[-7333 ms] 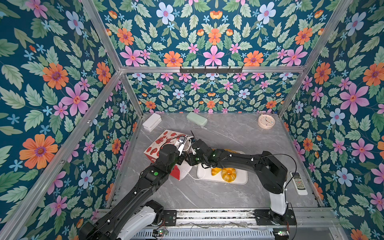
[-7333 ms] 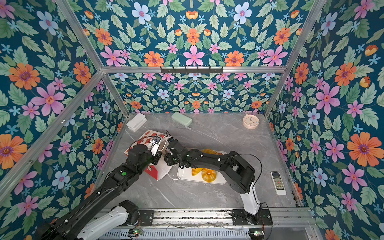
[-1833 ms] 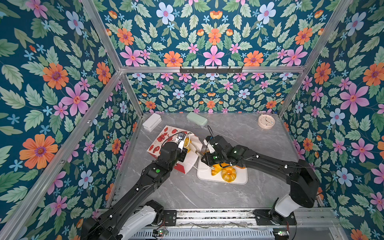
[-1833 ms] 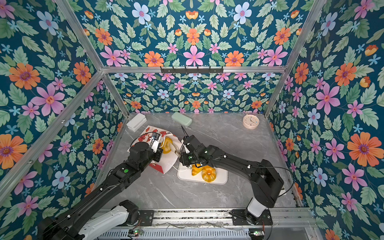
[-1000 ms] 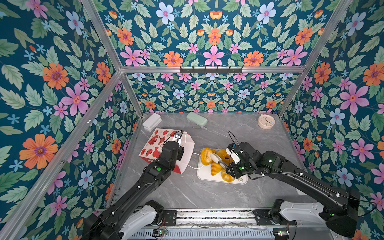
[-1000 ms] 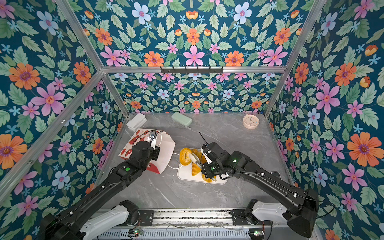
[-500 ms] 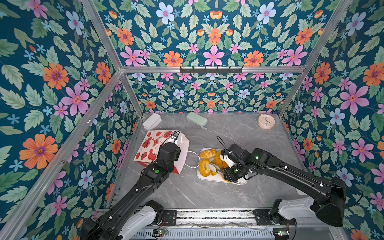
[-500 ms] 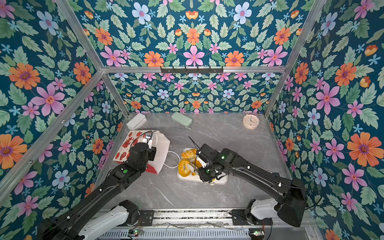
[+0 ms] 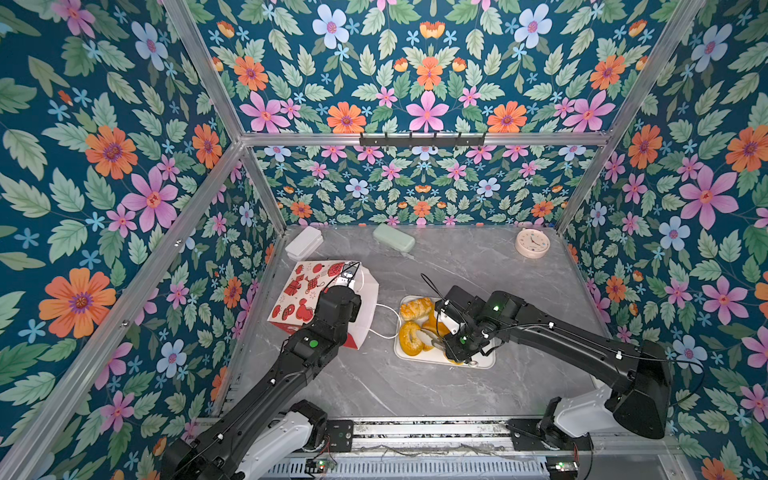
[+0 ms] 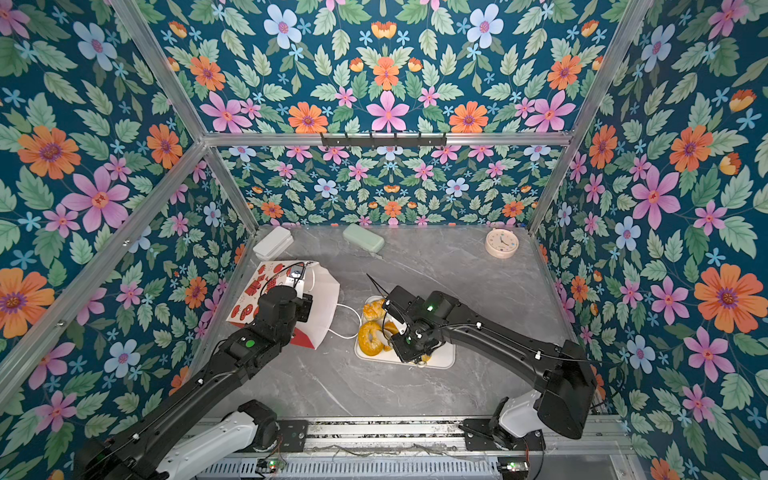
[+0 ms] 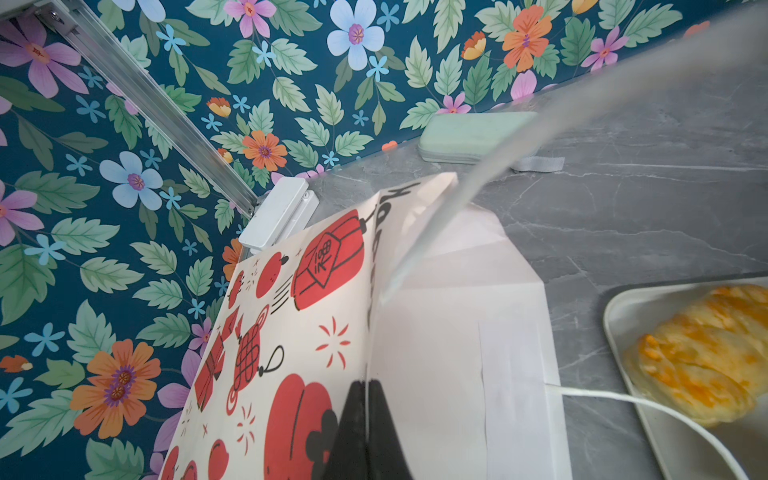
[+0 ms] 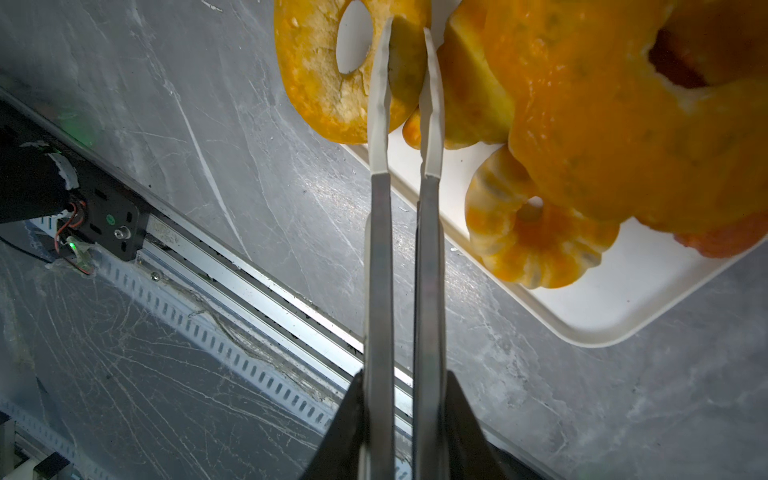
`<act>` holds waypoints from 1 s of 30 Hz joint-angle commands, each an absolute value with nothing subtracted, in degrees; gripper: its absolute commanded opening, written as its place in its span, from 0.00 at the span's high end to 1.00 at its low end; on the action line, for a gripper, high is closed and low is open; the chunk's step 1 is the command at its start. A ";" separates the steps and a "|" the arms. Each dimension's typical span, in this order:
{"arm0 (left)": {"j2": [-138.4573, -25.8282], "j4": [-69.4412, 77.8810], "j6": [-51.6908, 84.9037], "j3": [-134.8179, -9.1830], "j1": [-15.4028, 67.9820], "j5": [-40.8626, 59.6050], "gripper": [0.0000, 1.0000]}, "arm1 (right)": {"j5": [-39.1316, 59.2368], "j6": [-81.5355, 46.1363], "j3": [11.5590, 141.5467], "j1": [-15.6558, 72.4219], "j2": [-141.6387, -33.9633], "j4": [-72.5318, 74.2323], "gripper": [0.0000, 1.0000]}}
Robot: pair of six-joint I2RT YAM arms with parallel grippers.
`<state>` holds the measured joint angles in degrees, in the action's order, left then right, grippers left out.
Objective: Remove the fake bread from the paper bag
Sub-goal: 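Lower the small yellow ring onto the tray and open the right tongs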
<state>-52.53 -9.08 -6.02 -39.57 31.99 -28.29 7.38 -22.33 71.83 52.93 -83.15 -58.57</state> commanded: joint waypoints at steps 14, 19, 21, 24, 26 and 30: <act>-48.83 -5.22 -4.38 -39.05 31.82 -35.13 1.00 | 5.43 -23.29 71.73 52.98 -83.15 -57.44 0.71; -46.65 -4.04 -5.23 -38.14 31.73 -35.17 1.00 | 5.24 -23.73 71.63 52.94 -82.84 -57.04 0.69; -46.62 -4.19 -5.33 -37.97 31.73 -33.22 1.00 | 5.27 -23.86 71.63 52.95 -82.47 -56.76 0.67; -47.17 -4.95 -5.54 -38.30 31.73 -29.38 1.00 | 5.21 -24.25 71.80 52.93 -81.62 -56.25 0.63; -47.75 -5.43 -5.66 -38.44 31.73 -26.84 1.00 | 4.78 -24.73 71.81 52.91 -81.03 -55.99 0.62; -48.43 -6.17 -6.36 -38.73 31.73 -22.13 1.00 | 3.41 -25.97 71.37 52.89 -79.04 -55.03 0.60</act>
